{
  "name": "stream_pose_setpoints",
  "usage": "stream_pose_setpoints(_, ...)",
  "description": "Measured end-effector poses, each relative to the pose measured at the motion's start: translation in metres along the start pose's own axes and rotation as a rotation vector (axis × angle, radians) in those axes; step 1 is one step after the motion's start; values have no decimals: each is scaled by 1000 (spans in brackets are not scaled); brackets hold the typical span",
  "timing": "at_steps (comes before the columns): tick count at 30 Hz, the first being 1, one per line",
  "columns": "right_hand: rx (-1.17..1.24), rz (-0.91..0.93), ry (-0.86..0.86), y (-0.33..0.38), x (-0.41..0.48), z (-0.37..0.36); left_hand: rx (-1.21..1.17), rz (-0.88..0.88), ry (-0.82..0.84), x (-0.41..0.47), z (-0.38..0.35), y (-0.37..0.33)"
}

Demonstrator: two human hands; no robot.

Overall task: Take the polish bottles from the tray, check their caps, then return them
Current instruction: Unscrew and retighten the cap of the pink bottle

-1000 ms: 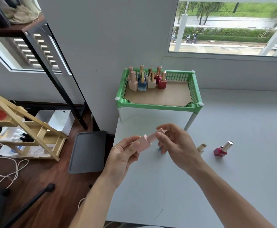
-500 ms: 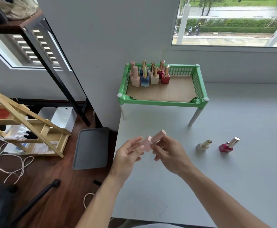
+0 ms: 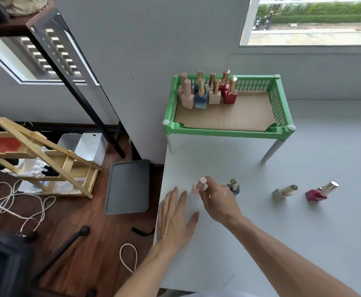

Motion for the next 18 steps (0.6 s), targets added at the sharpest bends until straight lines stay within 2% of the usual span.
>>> stream_pose_setpoints(6,-56,3,41,-4,10,-12,96,-46,-18,-2,-5,6)
stream_pose_setpoints(18,-16,35,47,-2,0,-4,93,-21,-34,-4,-8,3)
Point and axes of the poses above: each hand's wrist, its own x-axis towards the middle knuckle, its own z-axis out of the back of the hand, y = z × x, the point moved 2 cm from there along x, towards the middle knuckle, and after that the axes turned 4 degrees about -x, right-handed, at the moved point
